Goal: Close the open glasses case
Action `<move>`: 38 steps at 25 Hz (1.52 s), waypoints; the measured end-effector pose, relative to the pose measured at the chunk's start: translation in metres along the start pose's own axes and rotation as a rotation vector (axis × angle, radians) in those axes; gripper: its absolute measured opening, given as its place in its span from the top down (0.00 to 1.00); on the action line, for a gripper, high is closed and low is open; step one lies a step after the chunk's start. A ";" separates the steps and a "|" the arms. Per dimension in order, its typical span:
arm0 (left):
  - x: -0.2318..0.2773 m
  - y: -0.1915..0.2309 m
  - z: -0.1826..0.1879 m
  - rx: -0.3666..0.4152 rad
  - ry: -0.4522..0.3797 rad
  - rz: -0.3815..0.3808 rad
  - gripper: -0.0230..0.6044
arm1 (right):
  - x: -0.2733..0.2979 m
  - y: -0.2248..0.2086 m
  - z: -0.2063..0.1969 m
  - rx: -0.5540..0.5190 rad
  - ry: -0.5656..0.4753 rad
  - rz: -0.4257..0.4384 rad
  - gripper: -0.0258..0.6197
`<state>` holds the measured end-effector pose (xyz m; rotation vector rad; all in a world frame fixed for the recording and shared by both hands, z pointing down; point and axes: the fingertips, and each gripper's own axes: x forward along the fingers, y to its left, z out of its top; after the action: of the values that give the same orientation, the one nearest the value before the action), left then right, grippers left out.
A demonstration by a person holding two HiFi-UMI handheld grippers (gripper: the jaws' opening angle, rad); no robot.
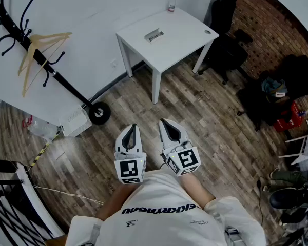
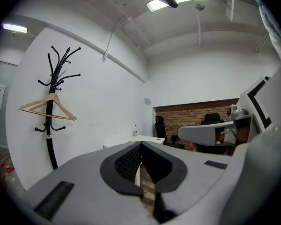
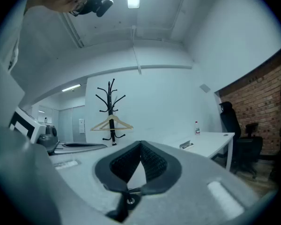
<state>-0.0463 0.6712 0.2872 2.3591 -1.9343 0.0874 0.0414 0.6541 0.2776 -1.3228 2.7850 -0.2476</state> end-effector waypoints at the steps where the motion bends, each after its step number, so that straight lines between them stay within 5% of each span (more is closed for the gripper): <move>1: 0.001 -0.004 0.001 0.003 0.005 0.006 0.97 | -0.002 -0.005 0.000 0.000 0.001 -0.001 0.96; 21: 0.036 -0.109 -0.022 0.057 0.025 -0.009 0.97 | -0.055 -0.094 -0.005 0.039 -0.016 0.009 0.96; 30: 0.099 -0.066 -0.042 -0.003 0.072 -0.017 0.97 | 0.014 -0.120 -0.020 0.049 0.023 -0.012 0.96; 38: 0.209 0.002 -0.014 -0.029 0.048 -0.092 0.97 | 0.132 -0.145 0.000 -0.015 0.037 -0.039 0.96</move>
<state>-0.0068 0.4687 0.3223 2.4006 -1.7910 0.1072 0.0688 0.4617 0.3046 -1.3908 2.7993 -0.2558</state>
